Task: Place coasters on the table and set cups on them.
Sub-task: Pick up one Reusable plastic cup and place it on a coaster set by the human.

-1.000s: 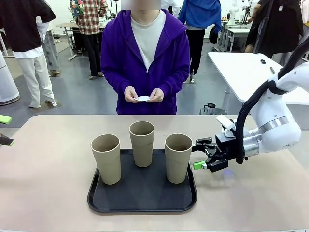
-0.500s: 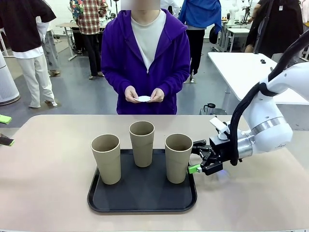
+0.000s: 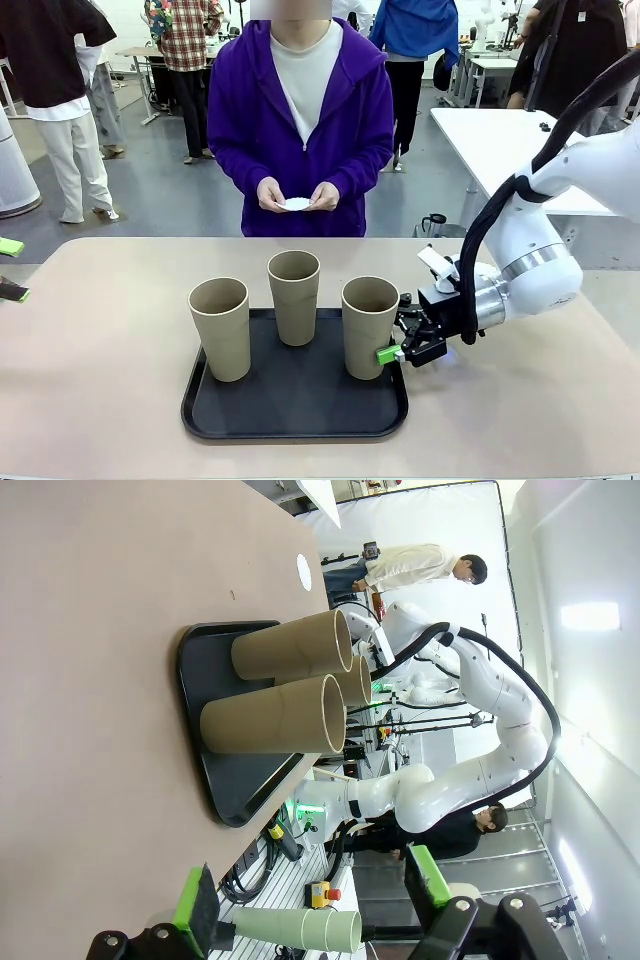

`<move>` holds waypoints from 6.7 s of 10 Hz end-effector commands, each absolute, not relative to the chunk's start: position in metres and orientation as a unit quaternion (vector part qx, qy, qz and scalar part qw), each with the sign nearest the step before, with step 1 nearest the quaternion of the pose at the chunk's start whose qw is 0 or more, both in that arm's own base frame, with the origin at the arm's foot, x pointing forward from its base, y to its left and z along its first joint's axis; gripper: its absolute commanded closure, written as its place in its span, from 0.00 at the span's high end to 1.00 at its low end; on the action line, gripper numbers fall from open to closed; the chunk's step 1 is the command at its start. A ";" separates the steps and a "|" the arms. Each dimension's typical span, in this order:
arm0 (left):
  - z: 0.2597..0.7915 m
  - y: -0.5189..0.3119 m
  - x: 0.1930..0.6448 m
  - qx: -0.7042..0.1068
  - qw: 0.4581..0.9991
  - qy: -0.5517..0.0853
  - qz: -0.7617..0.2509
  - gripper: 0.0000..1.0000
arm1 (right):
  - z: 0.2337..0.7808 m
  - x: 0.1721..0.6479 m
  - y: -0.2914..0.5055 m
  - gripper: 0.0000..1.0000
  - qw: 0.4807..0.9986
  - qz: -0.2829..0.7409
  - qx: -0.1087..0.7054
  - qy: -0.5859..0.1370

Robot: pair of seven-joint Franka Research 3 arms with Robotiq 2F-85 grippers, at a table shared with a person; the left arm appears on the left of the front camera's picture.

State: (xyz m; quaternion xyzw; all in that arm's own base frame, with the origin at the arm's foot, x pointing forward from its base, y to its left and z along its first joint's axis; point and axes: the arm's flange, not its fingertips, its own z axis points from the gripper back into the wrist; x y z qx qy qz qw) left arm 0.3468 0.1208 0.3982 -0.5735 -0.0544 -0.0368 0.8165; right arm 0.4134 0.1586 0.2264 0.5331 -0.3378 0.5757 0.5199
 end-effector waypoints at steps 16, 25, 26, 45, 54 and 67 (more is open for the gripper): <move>0.399 0.121 0.346 -0.578 0.813 -0.059 -0.036 1.00 | 0.442 0.357 0.150 0.27 0.512 0.582 0.507 -0.377; 0.399 0.121 0.346 -0.578 0.813 -0.059 -0.036 1.00 | 0.468 0.428 0.088 0.82 0.549 0.541 0.442 -0.458; 0.399 0.121 0.346 -0.578 0.813 -0.059 -0.036 1.00 | 0.475 0.459 0.051 0.82 0.571 0.508 0.422 -0.488; 0.399 0.121 0.346 -0.578 0.813 -0.059 -0.036 1.00 | 0.464 0.592 -0.124 0.82 0.655 0.392 0.376 -0.526; 0.399 0.121 0.346 -0.578 0.813 -0.059 -0.036 1.00 | 0.337 0.602 -0.142 0.82 0.619 0.444 0.432 -0.483; 0.399 0.121 0.346 -0.578 0.813 -0.059 -0.036 1.00 | 0.253 0.611 -0.109 0.82 0.627 0.468 0.466 -0.414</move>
